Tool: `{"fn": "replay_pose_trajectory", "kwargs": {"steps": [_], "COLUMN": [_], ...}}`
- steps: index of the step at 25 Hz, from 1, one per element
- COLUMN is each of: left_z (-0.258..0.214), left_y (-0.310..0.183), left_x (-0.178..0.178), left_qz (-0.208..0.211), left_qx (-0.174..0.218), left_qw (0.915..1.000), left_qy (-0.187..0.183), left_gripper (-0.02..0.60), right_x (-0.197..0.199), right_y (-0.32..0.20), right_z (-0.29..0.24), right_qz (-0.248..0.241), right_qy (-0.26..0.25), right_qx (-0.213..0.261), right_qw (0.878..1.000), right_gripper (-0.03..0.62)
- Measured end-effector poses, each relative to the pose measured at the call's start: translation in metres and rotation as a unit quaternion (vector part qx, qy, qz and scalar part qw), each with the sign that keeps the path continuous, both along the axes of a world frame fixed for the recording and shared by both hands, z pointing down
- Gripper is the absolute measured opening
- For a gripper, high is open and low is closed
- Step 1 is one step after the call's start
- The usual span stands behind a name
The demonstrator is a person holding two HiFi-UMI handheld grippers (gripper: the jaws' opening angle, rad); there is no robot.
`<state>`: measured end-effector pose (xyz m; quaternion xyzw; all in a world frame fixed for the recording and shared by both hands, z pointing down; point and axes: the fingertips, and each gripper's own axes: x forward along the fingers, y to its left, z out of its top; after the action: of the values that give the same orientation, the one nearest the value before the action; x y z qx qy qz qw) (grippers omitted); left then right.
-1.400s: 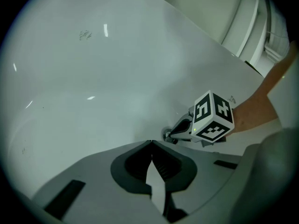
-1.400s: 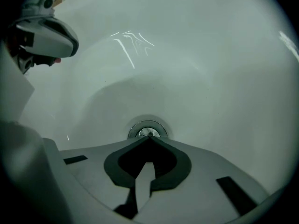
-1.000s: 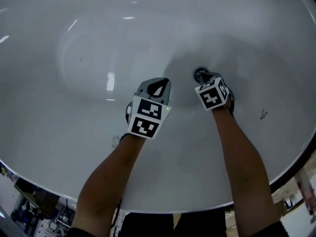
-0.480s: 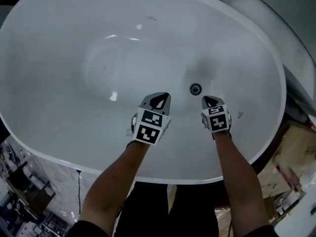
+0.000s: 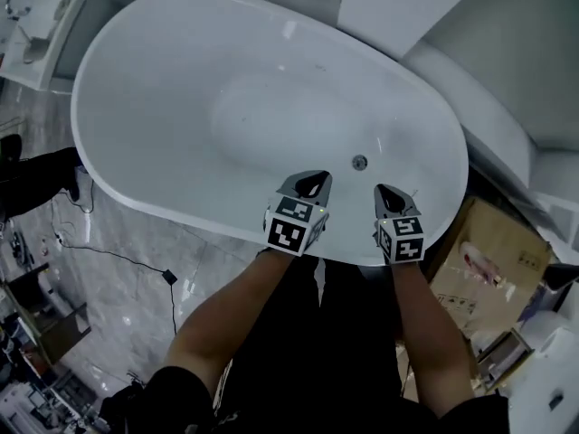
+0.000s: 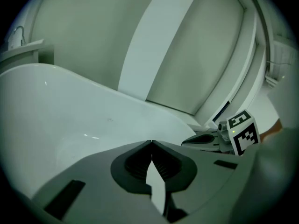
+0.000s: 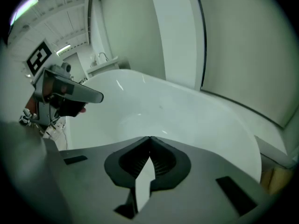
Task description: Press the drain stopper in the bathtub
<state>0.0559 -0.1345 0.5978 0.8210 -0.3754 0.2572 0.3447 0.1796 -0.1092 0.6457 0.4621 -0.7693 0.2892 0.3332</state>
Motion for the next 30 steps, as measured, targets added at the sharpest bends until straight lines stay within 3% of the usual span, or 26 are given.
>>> {"fn": "replay_pose_trajectory", "kwargs": {"steps": [5,11,16,24,30], "left_z": [-0.104,-0.186,-0.231,-0.284,-0.32], "left_y": [0.024,0.045,0.061,0.065,0.057], "left_x": [-0.027,-0.046,-0.06,-0.067,-0.071], "left_qz": [-0.03,-0.008,0.003,0.016,0.0], "left_qx": [0.025,0.082,0.113,0.176,0.214], "left_qw": [0.9988,0.9961,0.9929,0.9839,0.9767], "left_qy": [0.031,0.032,0.035,0.027,0.011], "left_gripper": [0.014,0.014,0.014,0.014,0.014], "right_x": [-0.028,-0.053,-0.065,-0.061,-0.047], "right_y": [0.027,0.049,0.063,0.074,0.066], "right_z": [-0.112,-0.201,-0.26,-0.332,-0.376], "right_qz": [0.002,0.002,0.026,0.016,0.001], "right_qy": [-0.034,-0.054,-0.075,-0.066,-0.078], "right_qx": [0.043,0.092,0.142,0.214,0.252], "right_qw": [0.998,0.994,0.987,0.974,0.965], "right_gripper": [0.015,0.015,0.014,0.014,0.012]}}
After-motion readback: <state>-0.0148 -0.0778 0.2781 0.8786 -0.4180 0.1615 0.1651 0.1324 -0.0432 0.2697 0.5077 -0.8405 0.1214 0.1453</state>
